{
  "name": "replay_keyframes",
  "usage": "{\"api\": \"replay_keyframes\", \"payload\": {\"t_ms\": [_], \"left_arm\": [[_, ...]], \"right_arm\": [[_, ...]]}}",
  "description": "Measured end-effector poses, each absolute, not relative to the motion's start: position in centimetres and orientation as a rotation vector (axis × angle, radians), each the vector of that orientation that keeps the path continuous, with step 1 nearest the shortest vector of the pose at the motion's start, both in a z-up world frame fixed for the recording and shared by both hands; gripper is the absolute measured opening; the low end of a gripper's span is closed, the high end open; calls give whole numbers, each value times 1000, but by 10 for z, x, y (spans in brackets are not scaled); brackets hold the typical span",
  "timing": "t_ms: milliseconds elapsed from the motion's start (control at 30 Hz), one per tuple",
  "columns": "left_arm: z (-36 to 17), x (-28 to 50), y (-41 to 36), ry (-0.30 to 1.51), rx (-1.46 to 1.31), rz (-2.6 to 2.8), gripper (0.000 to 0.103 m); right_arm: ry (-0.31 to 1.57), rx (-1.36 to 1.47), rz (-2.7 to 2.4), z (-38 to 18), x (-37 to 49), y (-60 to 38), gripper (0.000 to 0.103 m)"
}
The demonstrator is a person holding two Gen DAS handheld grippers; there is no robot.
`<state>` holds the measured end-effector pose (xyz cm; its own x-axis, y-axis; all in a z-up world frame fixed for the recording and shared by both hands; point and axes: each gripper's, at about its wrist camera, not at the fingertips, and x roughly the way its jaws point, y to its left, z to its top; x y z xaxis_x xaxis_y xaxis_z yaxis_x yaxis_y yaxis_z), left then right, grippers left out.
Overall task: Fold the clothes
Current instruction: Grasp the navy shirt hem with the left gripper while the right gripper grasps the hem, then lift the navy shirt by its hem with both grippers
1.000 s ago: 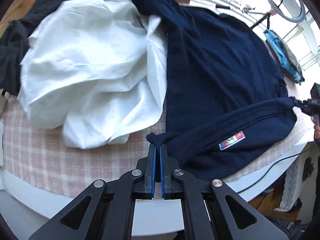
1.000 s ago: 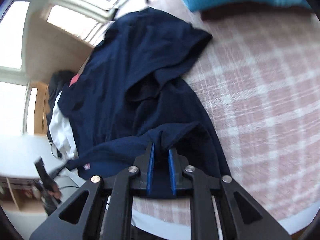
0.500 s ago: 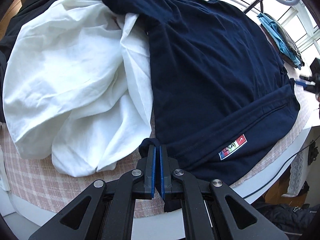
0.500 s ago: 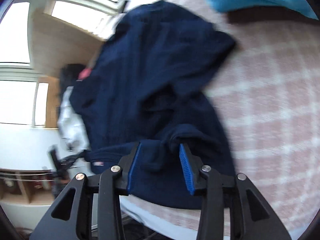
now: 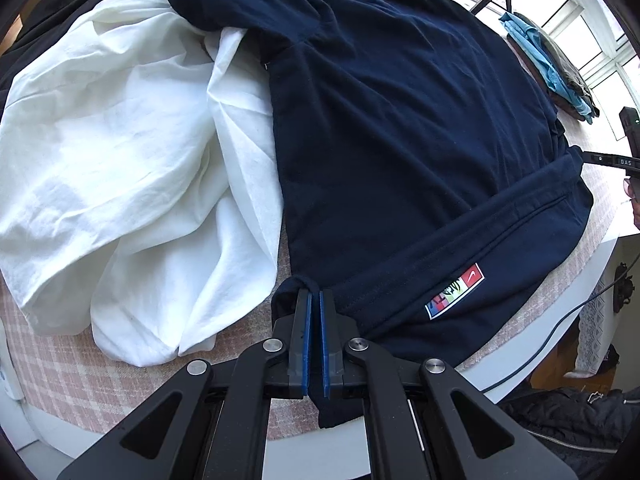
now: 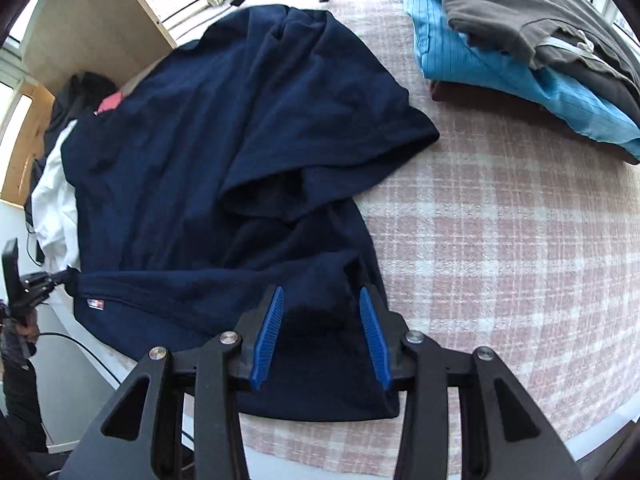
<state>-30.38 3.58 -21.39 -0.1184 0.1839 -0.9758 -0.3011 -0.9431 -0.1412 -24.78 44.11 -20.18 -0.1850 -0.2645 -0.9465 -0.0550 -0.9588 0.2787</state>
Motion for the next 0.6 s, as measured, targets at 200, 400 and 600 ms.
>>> {"api": "replay_keyframes", "payload": {"t_ms": [200, 400, 600], "left_arm": [[-216, -300, 35, 155, -1837, 2117, 3], [-215, -302, 24, 144, -1833, 2131, 3], [-221, -297, 16, 143, -1834, 2118, 3]], "right_arm": [[-328, 1826, -2233, -210, -246, 432, 38], [-692, 1753, -2150, -204, -271, 447, 6], [-826, 1904, -2088, -226, -294, 456, 13]]}}
